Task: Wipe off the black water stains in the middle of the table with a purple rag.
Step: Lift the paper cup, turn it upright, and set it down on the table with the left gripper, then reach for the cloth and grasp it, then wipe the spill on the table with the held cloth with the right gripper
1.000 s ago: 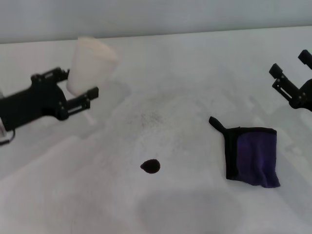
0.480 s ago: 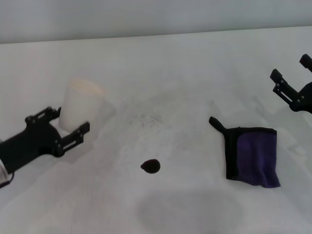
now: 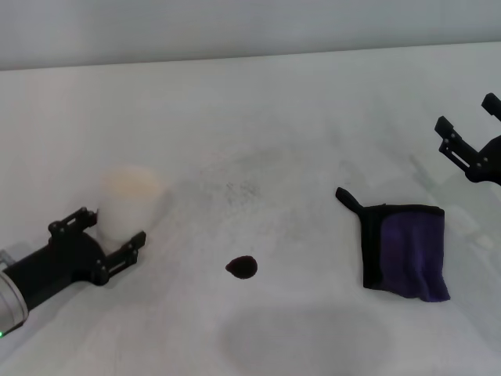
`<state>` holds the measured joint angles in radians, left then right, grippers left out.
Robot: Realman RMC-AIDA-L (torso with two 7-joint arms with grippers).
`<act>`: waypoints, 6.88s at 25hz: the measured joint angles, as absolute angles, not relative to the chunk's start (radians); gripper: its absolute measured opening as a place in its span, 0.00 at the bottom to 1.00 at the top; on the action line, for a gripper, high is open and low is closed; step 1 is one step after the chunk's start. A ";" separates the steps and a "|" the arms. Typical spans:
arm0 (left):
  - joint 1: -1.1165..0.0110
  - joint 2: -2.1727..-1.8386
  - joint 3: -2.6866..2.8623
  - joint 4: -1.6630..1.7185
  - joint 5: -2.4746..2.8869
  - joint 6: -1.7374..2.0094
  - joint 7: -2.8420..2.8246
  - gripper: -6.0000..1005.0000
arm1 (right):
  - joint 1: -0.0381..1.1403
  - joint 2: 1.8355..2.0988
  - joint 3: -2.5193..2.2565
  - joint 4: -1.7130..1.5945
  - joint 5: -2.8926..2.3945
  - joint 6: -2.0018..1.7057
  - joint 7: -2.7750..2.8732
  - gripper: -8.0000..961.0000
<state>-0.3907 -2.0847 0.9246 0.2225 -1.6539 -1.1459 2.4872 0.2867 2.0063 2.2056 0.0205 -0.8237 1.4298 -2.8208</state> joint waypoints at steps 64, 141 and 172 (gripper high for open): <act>-0.122 -2.070 0.919 0.216 -2.225 -1.373 2.754 0.84 | 0.322 1.892 2.077 0.389 -1.121 1.275 -1.478 0.88; -0.229 -2.062 0.764 0.305 -2.224 -1.304 2.826 0.84 | 0.629 2.020 1.305 1.195 -2.797 1.565 0.256 0.76; -0.239 -2.066 0.764 0.316 -2.226 -1.287 2.826 0.84 | 0.649 2.023 1.302 1.213 -2.784 1.616 0.242 0.52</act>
